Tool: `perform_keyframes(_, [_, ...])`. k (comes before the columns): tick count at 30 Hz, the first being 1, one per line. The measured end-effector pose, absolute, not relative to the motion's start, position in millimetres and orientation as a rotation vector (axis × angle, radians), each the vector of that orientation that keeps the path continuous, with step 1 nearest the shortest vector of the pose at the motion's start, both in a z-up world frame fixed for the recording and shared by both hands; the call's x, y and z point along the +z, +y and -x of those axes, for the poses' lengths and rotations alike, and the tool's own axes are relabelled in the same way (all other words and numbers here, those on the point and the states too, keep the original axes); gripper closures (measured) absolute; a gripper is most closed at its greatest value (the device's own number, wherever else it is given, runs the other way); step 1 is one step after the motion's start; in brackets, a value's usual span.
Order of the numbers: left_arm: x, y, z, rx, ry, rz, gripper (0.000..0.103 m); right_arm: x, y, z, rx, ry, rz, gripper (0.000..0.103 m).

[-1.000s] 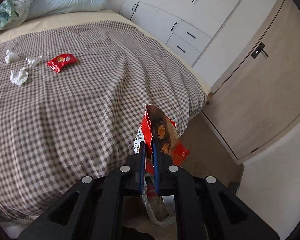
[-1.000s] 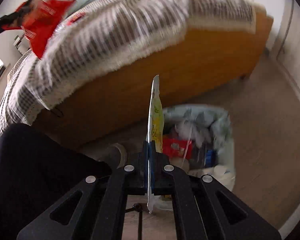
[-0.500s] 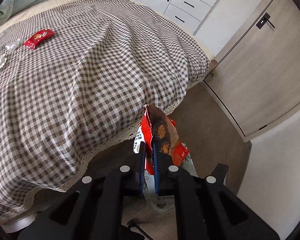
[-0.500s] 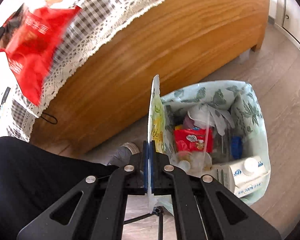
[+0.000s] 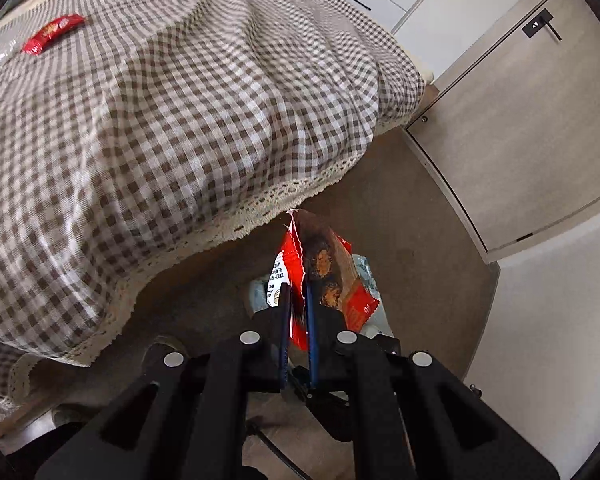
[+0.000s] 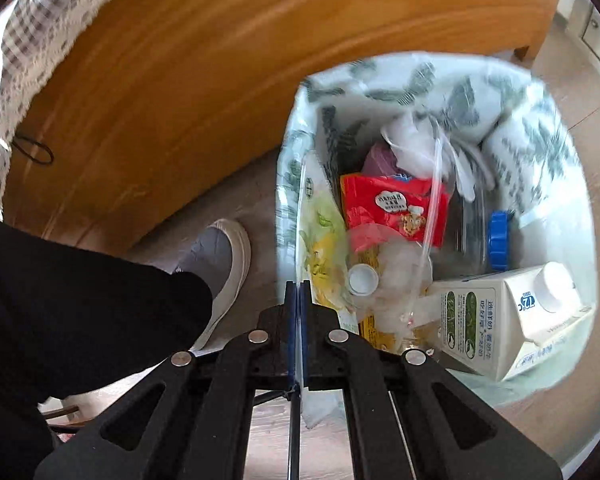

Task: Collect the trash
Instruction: 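Open right tool to drop the green packet into the trash bag, then open left tool to drop the red snack bag into the trash bag, then move both open tools back over the trash on the bed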

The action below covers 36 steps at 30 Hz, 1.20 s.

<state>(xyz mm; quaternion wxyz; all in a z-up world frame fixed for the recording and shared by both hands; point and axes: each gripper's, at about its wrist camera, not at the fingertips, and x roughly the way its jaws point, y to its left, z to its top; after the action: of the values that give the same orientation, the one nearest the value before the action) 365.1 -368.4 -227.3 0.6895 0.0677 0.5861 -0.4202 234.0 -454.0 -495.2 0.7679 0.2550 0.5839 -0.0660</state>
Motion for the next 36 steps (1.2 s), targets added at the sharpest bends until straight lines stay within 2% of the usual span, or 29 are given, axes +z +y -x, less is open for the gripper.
perform_keyframes(4, [-252.4, -388.1, -358.7, -0.929, 1.373, -0.191, 0.098, -509.1, -453.5, -230.4, -0.132, 1.234, -0.575, 0.100])
perform_keyframes(6, [-257.0, -394.8, -354.7, -0.901, 1.339, -0.239, 0.098, -506.3, -456.3, -227.7, -0.139, 1.223, -0.587, 0.093])
perform_keyframes(8, [-261.1, -397.7, -354.7, -0.887, 1.340, -0.242, 0.098, -498.3, -460.0, -222.1, -0.133, 1.209, -0.609, 0.057])
perform_keyframes(9, [-263.6, -399.6, -354.5, -0.887, 1.350, -0.242, 0.098, -492.8, -464.1, -215.5, -0.142, 1.184, -0.613, 0.053])
perform_keyframes(18, [-259.7, -434.3, -311.6, -0.969, 1.244, -0.399, 0.098, -429.6, -525.0, -145.2, -0.317, 1.068, -0.589, 0.052])
perform_keyframes(25, [-310.2, -487.7, -290.5, -0.948, 1.364, -0.477, 0.098, -401.0, -539.4, -109.3, -0.416, 0.998, -0.600, 0.052])
perform_keyframes(26, [-320.3, -493.3, -289.8, -0.922, 1.384, -0.479, 0.096, -399.0, -544.0, -104.8, -0.419, 0.994, -0.606, 0.052])
perform_keyframes(27, [-331.7, -500.3, -287.0, -0.929, 1.417, -0.494, 0.084, -398.4, -546.6, -100.5, -0.426, 0.995, -0.610, 0.052])
perform_keyframes(28, [-343.8, -506.7, -284.2, -0.943, 1.450, -0.539, 0.063, -398.9, -549.3, -97.5, -0.433, 0.997, -0.614, 0.052])
perform_keyframes(29, [-352.0, -511.7, -283.7, -0.929, 1.455, -0.583, 0.058, -399.6, -550.6, -100.5, -0.437, 1.000, -0.620, 0.052])
perform_keyframes(36, [-366.2, -496.5, -300.8, -0.812, 1.482, -0.526, 0.057, -404.9, -535.5, -111.1, -0.425, 1.012, -0.626, 0.052])
